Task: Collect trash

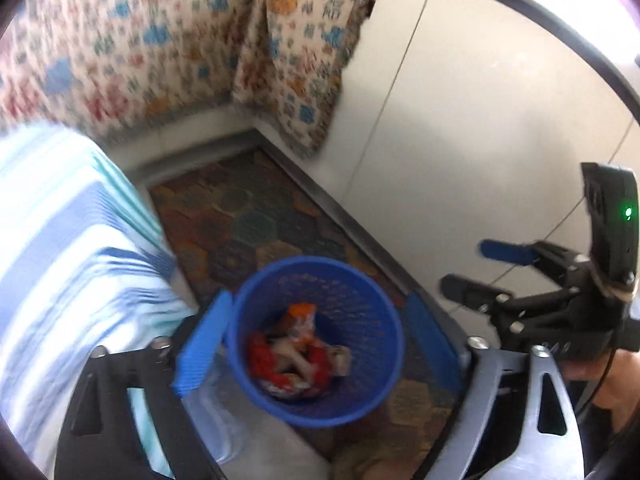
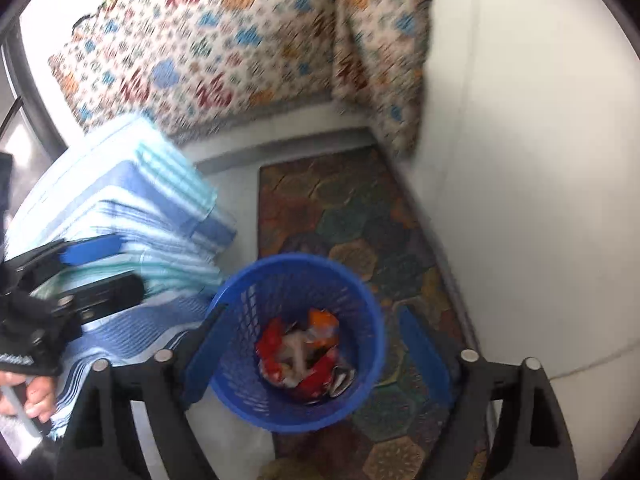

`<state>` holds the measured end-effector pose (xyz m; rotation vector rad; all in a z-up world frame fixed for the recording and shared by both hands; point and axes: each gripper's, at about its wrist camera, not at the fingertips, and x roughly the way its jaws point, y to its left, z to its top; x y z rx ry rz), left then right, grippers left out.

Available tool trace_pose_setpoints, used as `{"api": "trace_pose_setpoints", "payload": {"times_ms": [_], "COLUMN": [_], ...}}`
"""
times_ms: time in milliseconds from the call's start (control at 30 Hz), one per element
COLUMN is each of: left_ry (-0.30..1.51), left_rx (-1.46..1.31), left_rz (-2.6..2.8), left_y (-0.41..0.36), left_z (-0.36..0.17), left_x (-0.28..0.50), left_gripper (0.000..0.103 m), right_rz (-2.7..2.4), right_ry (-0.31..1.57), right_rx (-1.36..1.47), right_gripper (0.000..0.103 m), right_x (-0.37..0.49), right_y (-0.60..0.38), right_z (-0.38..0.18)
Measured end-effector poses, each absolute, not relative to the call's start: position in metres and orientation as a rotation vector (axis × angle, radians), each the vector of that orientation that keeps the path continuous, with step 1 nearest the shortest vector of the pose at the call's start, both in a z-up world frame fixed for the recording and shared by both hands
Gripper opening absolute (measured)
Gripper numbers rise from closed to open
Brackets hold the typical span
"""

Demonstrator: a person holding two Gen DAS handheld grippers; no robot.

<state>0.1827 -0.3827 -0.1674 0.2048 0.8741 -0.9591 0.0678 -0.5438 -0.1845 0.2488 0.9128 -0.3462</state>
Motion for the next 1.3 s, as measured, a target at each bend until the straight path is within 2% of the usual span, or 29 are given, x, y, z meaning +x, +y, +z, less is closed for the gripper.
{"api": "trace_pose_setpoints", "payload": {"times_ms": [33,133,300,500,600,1300], "left_ry": [0.85,0.856,0.826,0.816,0.736,0.777], "left_rx": [0.206,0.244,0.302,0.29,0.333,0.285], "left_rz": [-0.958,-0.97,-0.858,-0.859,-0.79,-0.732], "left_y": [-0.377,-0.355,-0.324,-0.298,-0.294,-0.273], "left_z": [-0.16,-0.138,-0.116,-0.091,-0.079,-0.064], "left_x": [0.178,0.156,0.125,0.098,0.086,0.086], "left_gripper": [0.102,0.103,0.103,0.103,0.103,0.103], "right_rz": [-0.386,-0.483,-0.549,-0.591,-0.578,-0.593], "right_ry": [0.909,0.873,0.798,0.794,0.795,0.812], "right_rx": [0.24,0.199,0.19,0.198,0.185,0.229], "right_gripper": [0.094,0.102,0.103,0.103,0.103,0.103], "right_x": [0.059,0.032,-0.019,-0.058,-0.065,-0.071], "right_y": [-0.54,-0.522,-0.472,-0.421,-0.402,-0.382], "right_z": [-0.177,-0.151,-0.107,-0.085,-0.08,-0.072]}}
